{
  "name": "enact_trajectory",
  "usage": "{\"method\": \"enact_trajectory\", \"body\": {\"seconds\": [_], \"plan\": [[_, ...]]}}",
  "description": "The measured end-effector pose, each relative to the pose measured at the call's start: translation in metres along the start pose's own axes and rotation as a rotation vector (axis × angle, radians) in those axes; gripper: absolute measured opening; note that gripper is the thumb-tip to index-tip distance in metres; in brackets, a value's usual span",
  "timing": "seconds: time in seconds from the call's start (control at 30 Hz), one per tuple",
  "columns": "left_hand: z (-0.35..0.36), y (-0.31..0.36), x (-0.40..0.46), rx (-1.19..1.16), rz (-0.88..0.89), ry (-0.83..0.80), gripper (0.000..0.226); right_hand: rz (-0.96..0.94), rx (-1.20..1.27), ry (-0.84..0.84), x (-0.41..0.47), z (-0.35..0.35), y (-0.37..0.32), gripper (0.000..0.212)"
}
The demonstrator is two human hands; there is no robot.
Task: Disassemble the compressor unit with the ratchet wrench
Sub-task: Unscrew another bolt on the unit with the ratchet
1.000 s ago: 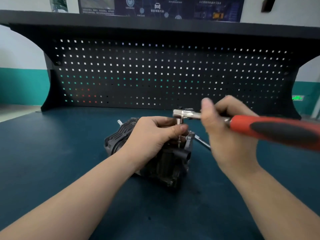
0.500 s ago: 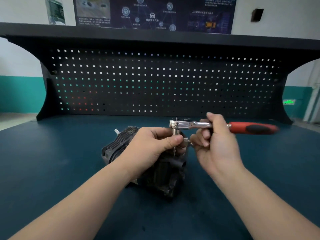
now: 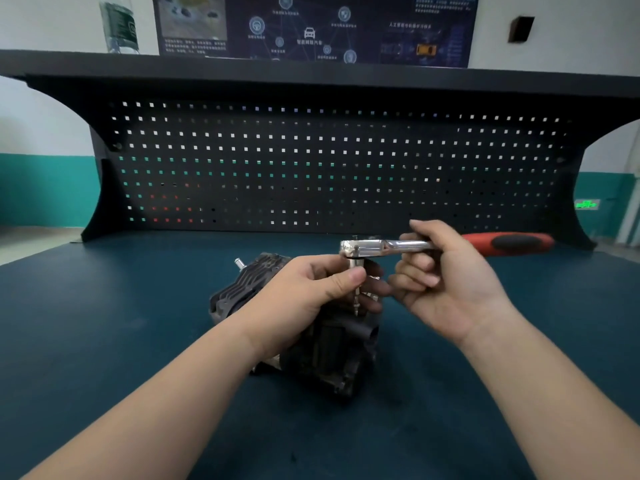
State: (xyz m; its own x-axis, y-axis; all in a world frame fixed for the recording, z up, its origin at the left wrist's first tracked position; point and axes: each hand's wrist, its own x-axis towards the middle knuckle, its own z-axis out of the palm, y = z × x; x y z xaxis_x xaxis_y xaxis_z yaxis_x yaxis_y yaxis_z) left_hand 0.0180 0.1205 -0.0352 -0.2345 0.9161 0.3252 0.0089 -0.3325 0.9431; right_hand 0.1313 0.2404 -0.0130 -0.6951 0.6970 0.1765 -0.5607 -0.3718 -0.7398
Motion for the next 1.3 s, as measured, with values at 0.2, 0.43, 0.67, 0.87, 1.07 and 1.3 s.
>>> {"method": "enact_trajectory", "body": {"seconds": [0.2, 0.43, 0.67, 0.87, 1.07, 1.3], "plan": [[0.005, -0.005, 0.003, 0.17, 0.07, 0.213, 0.011, -0.58, -0.445, -0.037, -0.009, 0.001, 0.01, 0.037], [-0.006, 0.006, -0.002, 0.454, -0.099, 0.047, 0.021, -0.826, -0.734, -0.096, -0.014, -0.002, 0.01, 0.044], [0.004, 0.0, -0.001, 0.441, 0.038, 0.236, 0.008, -0.735, -0.505, -0.025, -0.007, -0.005, 0.006, 0.036], [0.002, -0.003, 0.002, 0.406, 0.132, 0.328, 0.009, -0.868, -0.311, 0.11, -0.002, -0.006, -0.004, 0.036], [0.002, -0.006, 0.003, 0.266, 0.118, 0.333, 0.007, -1.021, -0.904, 0.214, 0.008, -0.026, -0.016, 0.052], [0.004, -0.009, 0.003, 0.352, 0.131, 0.299, 0.009, -0.411, -1.308, -0.072, 0.032, -0.063, 0.008, 0.029]]}}
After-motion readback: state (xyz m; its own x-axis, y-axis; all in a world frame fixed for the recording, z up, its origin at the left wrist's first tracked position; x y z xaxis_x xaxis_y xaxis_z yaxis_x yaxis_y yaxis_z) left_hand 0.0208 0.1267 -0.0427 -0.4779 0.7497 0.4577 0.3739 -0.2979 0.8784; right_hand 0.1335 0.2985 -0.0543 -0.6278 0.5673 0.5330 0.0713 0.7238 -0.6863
